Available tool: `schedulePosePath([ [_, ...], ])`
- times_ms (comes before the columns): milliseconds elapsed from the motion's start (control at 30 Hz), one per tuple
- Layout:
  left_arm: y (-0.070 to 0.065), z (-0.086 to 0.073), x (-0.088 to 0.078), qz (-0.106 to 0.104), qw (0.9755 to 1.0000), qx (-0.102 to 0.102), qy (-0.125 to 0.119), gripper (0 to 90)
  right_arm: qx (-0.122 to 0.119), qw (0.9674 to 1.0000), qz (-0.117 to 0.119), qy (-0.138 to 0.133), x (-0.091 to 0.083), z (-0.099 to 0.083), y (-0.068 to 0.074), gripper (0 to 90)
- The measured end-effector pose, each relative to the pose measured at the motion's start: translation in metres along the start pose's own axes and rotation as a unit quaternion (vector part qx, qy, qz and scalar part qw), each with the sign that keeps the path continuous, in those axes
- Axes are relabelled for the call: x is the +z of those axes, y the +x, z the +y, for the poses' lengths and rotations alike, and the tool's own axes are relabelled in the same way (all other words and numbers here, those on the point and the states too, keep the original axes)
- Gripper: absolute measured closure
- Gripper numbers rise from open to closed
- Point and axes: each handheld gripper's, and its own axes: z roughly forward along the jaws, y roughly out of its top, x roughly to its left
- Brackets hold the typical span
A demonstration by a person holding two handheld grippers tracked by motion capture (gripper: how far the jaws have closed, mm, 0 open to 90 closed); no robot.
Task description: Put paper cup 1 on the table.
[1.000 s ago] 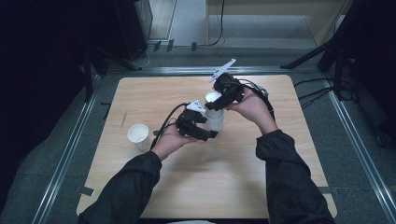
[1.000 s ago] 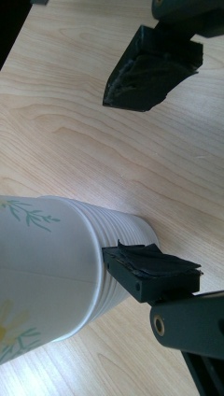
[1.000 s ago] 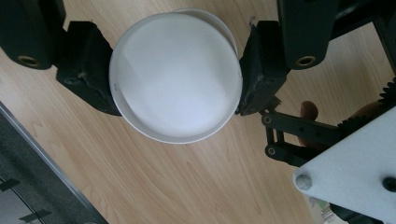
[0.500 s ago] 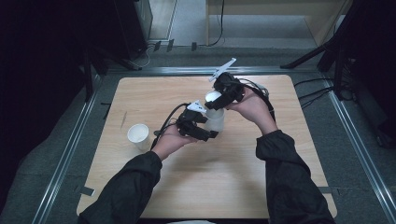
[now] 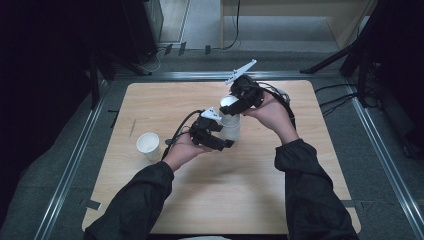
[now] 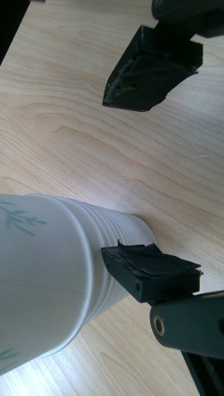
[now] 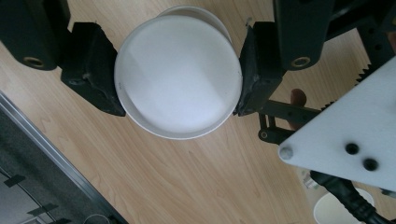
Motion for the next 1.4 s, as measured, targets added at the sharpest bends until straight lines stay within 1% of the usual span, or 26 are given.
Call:
schedulePosePath([
  [133,-0.001,0.0,0.001,0.001,1.0,0.003,0.007,23.1,-0.002,1.0,0.0,-0.008,-0.005,0.0,-0.002,36.7],
  [200,-0.001,0.0,0.002,0.0,1.0,0.003,0.007,23.1,0.003,1.0,0.0,-0.009,-0.006,0.0,-0.002,36.7],
  [300,0.0,0.0,0.001,-0.004,1.0,0.001,0.005,23.0,0.004,0.9999,0.003,-0.014,-0.01,0.0,-0.003,36.7],
  [467,0.0,-0.001,-0.001,-0.006,1.0,-0.002,0.002,23.1,-0.004,0.9997,-0.005,-0.021,-0.019,0.004,0.001,36.7],
  [633,0.001,-0.005,-0.007,-0.006,1.0,-0.002,0.004,23.1,-0.004,0.9994,-0.008,-0.032,-0.031,0.008,0.004,36.9],
  [667,0.002,-0.006,-0.009,-0.007,1.0,-0.005,0.002,23.1,0.0,0.9994,-0.009,-0.034,-0.033,0.009,0.005,36.9],
  [700,0.002,-0.007,-0.011,-0.008,1.0,-0.006,0.0,23.1,-0.003,0.9992,-0.011,-0.038,-0.036,0.009,0.005,36.9],
  [733,0.002,-0.008,-0.013,-0.011,0.9999,-0.006,0.0,23.1,0.0,0.9991,-0.011,-0.041,-0.039,0.01,0.006,36.9],
  [833,0.003,-0.011,-0.019,-0.014,0.9998,-0.011,-0.006,23.1,-0.008,0.9989,-0.015,-0.044,-0.046,0.012,0.008,36.9],
  [900,0.002,-0.013,-0.025,-0.017,0.9998,-0.013,-0.005,23.2,-0.011,0.9986,-0.016,-0.049,-0.051,0.013,0.01,37.0],
  [933,0.002,-0.014,-0.026,-0.017,0.9998,-0.008,-0.003,23.1,-0.009,0.9984,-0.018,-0.052,-0.057,0.014,0.011,37.0],
  [1033,-0.002,-0.016,-0.031,-0.019,0.9998,-0.003,-0.001,23.1,-0.007,0.9981,-0.015,-0.059,-0.066,0.014,0.013,37.0],
  [1100,-0.005,-0.018,-0.035,-0.022,0.9998,-0.001,0.002,23.1,-0.014,0.9977,-0.018,-0.064,-0.074,0.015,0.015,37.0],
  [1133,-0.007,-0.019,-0.037,-0.024,0.9997,0.002,0.003,23.1,-0.014,0.9975,-0.018,-0.067,-0.078,0.015,0.016,37.0],
  [1233,-0.013,-0.022,-0.045,-0.028,0.9995,0.009,0.007,23.1,-0.017,0.9971,-0.01,-0.073,-0.087,0.015,0.02,37.0],
  [1267,-0.015,-0.023,-0.047,-0.031,0.9995,0.01,0.006,23.1,-0.015,0.9971,-0.006,-0.075,-0.091,0.014,0.022,37.0],
  [1333,-0.018,-0.025,-0.052,-0.036,0.9993,0.011,0.006,23.1,-0.015,0.9971,0.003,-0.074,-0.094,0.012,0.024,37.1],
  [1367,-0.02,-0.027,-0.054,-0.042,0.9991,0.008,0.005,23.1,-0.015,0.997,0.01,-0.076,-0.095,0.011,0.025,37.1],
  [1400,-0.021,-0.028,-0.056,-0.043,0.999,0.01,0.005,23.1,-0.013,0.9967,0.019,-0.078,-0.095,0.009,0.027,37.0],
])
